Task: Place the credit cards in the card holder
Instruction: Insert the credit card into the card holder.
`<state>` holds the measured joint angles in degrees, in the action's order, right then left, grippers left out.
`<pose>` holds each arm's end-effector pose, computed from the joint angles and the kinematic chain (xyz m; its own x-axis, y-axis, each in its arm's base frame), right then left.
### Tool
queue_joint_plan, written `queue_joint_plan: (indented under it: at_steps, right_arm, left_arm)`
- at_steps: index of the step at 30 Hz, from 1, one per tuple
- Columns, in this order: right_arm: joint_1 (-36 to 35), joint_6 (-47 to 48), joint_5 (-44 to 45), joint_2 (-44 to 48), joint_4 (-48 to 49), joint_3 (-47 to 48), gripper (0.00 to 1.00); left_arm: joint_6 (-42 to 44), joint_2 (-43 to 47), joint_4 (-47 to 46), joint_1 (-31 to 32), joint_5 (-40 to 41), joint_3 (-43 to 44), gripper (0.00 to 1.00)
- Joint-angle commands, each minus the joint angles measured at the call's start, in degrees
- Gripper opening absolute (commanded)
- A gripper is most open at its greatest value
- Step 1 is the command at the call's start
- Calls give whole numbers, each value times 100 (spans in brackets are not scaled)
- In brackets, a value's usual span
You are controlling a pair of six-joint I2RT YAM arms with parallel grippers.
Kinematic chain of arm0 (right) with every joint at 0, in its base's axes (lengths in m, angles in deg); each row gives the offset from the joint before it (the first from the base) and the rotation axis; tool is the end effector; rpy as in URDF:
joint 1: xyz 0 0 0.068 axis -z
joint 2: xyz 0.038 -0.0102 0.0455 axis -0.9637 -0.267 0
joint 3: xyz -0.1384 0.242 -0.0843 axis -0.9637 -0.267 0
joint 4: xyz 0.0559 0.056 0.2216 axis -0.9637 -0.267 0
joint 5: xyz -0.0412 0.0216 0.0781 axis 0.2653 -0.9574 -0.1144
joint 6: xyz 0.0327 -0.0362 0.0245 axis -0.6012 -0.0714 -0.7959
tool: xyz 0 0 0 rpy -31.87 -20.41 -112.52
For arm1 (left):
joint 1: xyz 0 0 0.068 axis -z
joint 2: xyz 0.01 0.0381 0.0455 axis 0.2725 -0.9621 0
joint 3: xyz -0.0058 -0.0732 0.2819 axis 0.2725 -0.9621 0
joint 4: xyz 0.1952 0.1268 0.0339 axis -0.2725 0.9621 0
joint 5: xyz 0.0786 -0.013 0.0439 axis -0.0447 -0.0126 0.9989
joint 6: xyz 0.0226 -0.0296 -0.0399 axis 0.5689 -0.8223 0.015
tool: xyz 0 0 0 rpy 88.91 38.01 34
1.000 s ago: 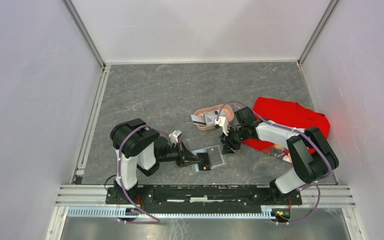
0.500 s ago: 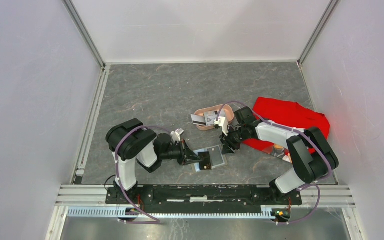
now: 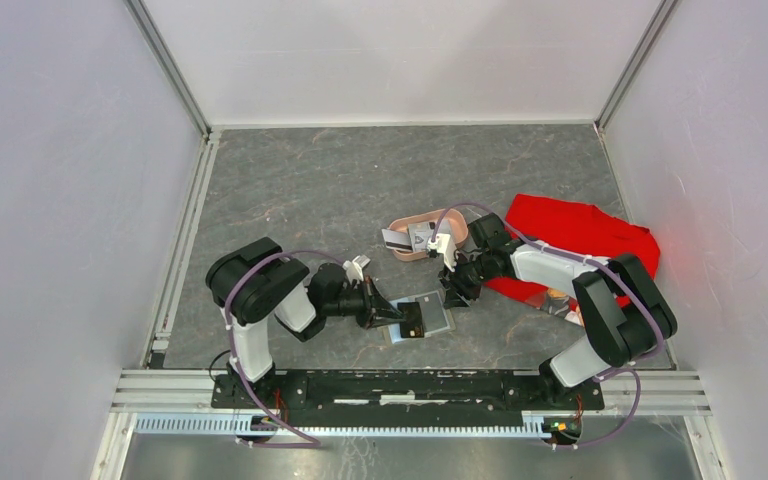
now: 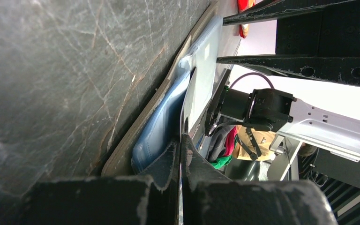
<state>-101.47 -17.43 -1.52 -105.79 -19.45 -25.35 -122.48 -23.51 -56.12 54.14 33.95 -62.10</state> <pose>0.2080 0.1312 0.1854 -0.4476 -0.6499 -0.6143 -0.8942 0.3182 0.3150 0.1839 -0.1736 0.1165 -0.9805 -0.1964 0.0001 -0.0707 0.3526 -0.9331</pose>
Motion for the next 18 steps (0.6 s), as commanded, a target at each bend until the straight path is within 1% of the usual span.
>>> queue_joint_plan:
  at_steps: [1, 11, 18]
  right_arm:
    - [-42, 80, 102, -26, -1, 129, 43]
    - [-53, 76, 93, -8, -2, 134, 43]
    - [-62, 76, 94, 3, -4, 129, 43]
  left_arm:
    - [417, 87, 499, -27, 335, 85, 2]
    - [358, 62, 287, 29, 677, -45, 2]
    - [357, 8, 251, 191, 869, -18, 2]
